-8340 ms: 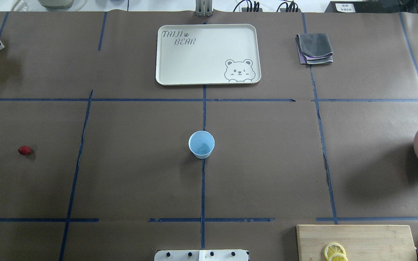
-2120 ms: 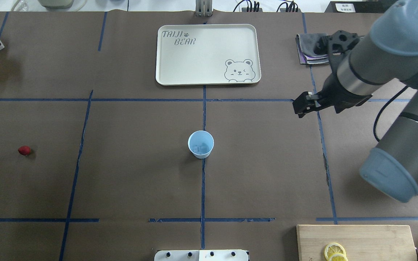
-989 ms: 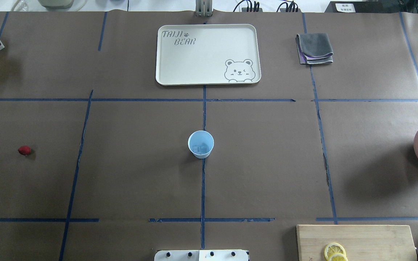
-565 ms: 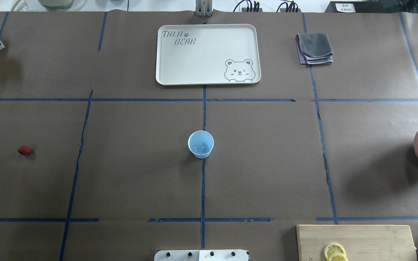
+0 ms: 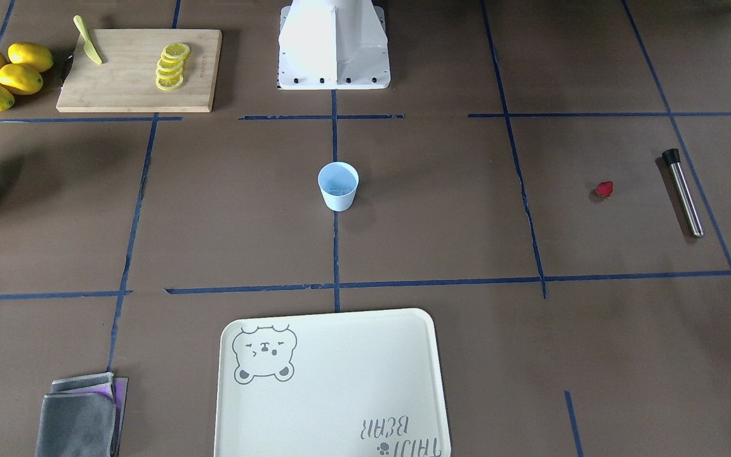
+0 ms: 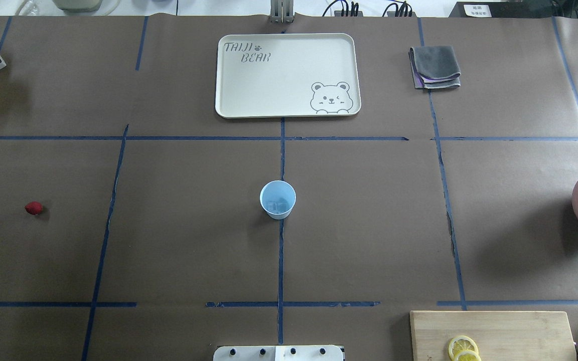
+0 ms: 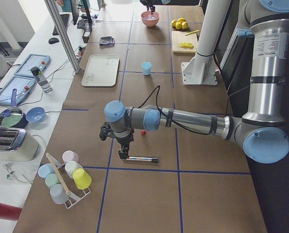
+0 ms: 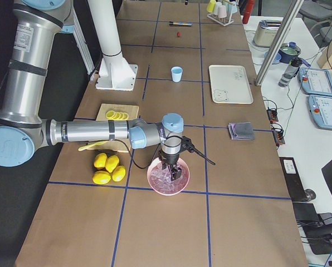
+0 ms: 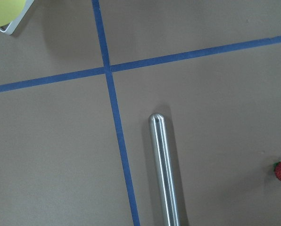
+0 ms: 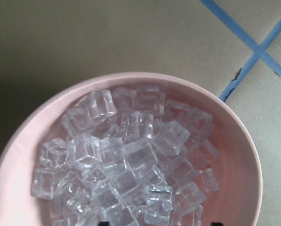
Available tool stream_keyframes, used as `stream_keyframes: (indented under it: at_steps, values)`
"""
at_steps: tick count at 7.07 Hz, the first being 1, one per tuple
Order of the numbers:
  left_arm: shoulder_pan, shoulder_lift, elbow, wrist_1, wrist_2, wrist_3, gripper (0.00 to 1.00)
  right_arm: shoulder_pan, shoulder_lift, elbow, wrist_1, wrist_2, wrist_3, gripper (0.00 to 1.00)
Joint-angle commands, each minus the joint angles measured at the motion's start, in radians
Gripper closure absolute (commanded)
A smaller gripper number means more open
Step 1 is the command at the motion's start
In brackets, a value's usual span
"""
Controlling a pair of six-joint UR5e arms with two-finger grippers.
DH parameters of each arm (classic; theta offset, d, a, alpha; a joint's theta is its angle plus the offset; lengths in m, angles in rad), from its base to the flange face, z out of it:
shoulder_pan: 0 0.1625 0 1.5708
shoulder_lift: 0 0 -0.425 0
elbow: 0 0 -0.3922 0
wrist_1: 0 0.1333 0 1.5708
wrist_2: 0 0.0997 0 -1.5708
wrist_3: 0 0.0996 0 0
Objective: Mash ice and strawberries in cup
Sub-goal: 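Lower the right gripper toward the ice cubes to grasp another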
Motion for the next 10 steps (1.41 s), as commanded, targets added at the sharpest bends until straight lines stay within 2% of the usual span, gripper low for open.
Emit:
stream_keyframes:
  at_steps: [1,6,10]
  values:
    - [0.0,-0.002,0.0,0.0,0.0,-0.001,0.0,-0.001,0.016,-0.045,0.0,0.0,-0.009,0.27]
    - [0.0,-0.002,0.0,0.0,0.0,0.001,0.0,-0.012,0.019,-0.045,0.0,-0.001,-0.006,0.41]
    - [-0.002,0.0,0.0,0.0,0.0,0.001,0.0,-0.038,0.036,-0.051,0.0,-0.003,-0.002,0.43]
